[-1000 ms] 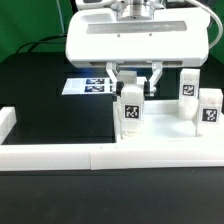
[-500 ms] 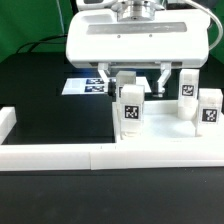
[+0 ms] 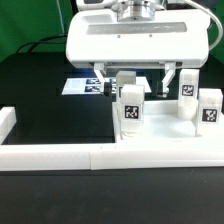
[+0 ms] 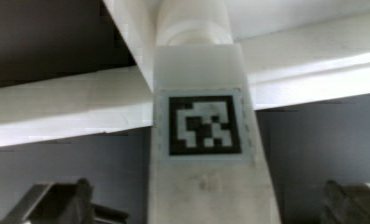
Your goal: Assemble square table
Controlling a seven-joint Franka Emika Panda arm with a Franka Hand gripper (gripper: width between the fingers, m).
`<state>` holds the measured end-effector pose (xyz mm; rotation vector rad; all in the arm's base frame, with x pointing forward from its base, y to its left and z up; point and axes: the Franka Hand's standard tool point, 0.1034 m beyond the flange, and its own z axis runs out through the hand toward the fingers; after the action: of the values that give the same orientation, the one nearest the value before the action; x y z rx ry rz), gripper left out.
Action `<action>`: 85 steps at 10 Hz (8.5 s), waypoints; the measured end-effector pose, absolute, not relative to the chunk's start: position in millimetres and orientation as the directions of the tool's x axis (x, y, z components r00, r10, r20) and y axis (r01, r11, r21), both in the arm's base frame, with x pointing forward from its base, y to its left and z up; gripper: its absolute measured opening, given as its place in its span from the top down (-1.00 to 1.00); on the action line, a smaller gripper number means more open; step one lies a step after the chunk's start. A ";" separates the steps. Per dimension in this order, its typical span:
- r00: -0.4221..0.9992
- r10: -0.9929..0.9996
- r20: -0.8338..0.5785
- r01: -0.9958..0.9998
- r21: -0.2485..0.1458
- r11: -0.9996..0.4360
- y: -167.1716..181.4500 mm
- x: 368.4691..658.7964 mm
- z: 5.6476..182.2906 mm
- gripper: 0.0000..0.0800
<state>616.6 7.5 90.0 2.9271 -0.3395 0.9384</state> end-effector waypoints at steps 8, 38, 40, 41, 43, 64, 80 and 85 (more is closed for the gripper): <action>0.950 -0.306 0.066 -0.296 -0.122 -0.947 7.8 622.5 93.2 -0.62; 0.940 -0.339 -0.025 -0.340 -0.063 -0.938 11.9 626.0 75.0 -0.62; 0.909 -0.416 -0.031 -0.417 -0.061 -0.907 12.2 626.0 74.9 0.04; 0.882 -0.471 -0.036 -0.472 -0.056 -0.880 10.0 624.8 74.1 0.26; 0.792 -0.609 -0.045 -0.611 -0.050 -0.790 9.9 624.8 73.8 0.26; 0.896 -0.445 0.001 -0.442 -0.107 -0.891 9.9 625.2 70.2 -0.33; 0.388 -0.915 -0.112 -0.918 -0.138 -0.373 11.9 625.7 64.9 -0.60; 0.747 -0.664 -0.034 -0.660 -0.157 -0.735 9.4 626.1 65.1 -0.62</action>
Offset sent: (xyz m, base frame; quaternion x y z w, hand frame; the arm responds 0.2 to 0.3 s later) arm 0.0177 0.0011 0.0116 0.0242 -0.0692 0.0424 0.9964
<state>626.1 9.4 65.1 3.0837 -1.1769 0.0402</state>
